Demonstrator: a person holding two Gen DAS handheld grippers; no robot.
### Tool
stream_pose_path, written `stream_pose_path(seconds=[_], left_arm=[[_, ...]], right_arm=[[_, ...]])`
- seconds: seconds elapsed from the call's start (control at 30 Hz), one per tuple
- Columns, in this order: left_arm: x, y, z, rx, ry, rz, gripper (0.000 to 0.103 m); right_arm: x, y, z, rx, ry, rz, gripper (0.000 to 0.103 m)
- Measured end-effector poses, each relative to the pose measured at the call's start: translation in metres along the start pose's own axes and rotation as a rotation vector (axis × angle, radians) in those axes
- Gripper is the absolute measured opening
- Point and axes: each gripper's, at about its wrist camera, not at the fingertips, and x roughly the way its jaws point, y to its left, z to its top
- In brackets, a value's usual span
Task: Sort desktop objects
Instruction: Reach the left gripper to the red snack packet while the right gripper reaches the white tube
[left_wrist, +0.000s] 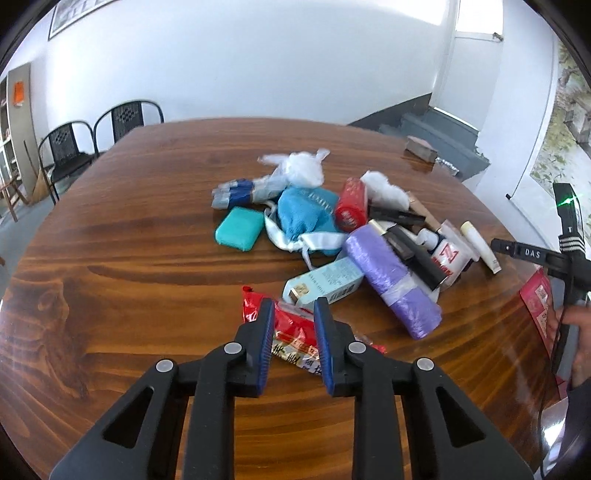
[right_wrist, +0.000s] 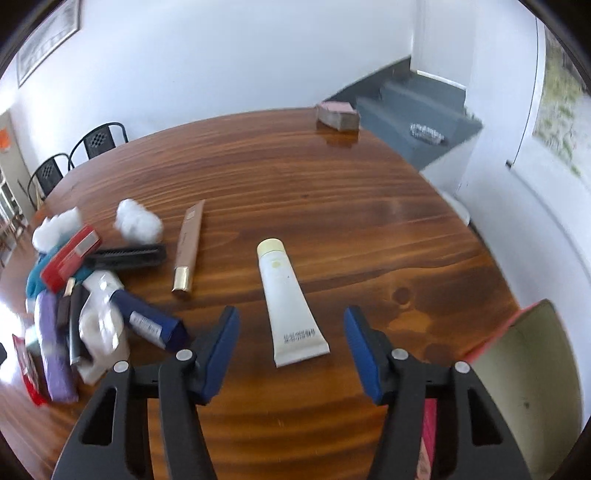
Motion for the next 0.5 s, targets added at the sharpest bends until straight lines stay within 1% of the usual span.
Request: stream_pose_path(seconds=[0.1,0.13,0.17,0.2,0.23,0.27,0.3,0.33,0.43,0.5], left_arm=[[0.014,0.007,-0.003,-0.065,0.067,-0.037,0.025],[0.016,0.008,-0.004,-0.078,0.080,-0.046,0.028],[0.016,0.010,-0.006,-0.093,0.076,-0.053,0.041],[0.016,0.010,-0.006,-0.102,0.077,-0.047,0.051],[0.017,0.011,-0.007,-0.110,0.076,-0.042,0.066],[0.017,0.011,-0.008,-0.117,0.071,-0.037,0.071],[0.017,0.010,-0.010,-0.128,0.070,-0.031,0.072],[0.017,0.011,-0.010,-0.138,0.074,-0.030,0.072],[0.026,0.012,-0.012,-0.184,0.119,-0.025,0.072],[0.029,0.013,-0.014,-0.214,0.121,-0.025,0.076]], right_arm=[[0.009,0.006,0.003,-0.005,0.004,-0.006,0.063],[0.011,0.006,0.004,0.002,0.007,-0.007,0.063],[0.015,0.005,0.004,0.012,0.011,-0.005,0.063],[0.018,0.004,0.005,0.026,0.012,0.004,0.063],[0.020,0.003,0.006,0.036,0.013,0.009,0.066],[0.022,0.001,0.006,0.048,0.013,0.008,0.069],[0.023,0.000,0.007,0.054,0.009,0.005,0.076],[0.025,0.000,0.007,0.056,0.006,0.001,0.080],[0.029,0.002,0.005,0.057,0.006,0.005,0.080],[0.034,0.004,0.004,0.057,0.011,0.009,0.080]])
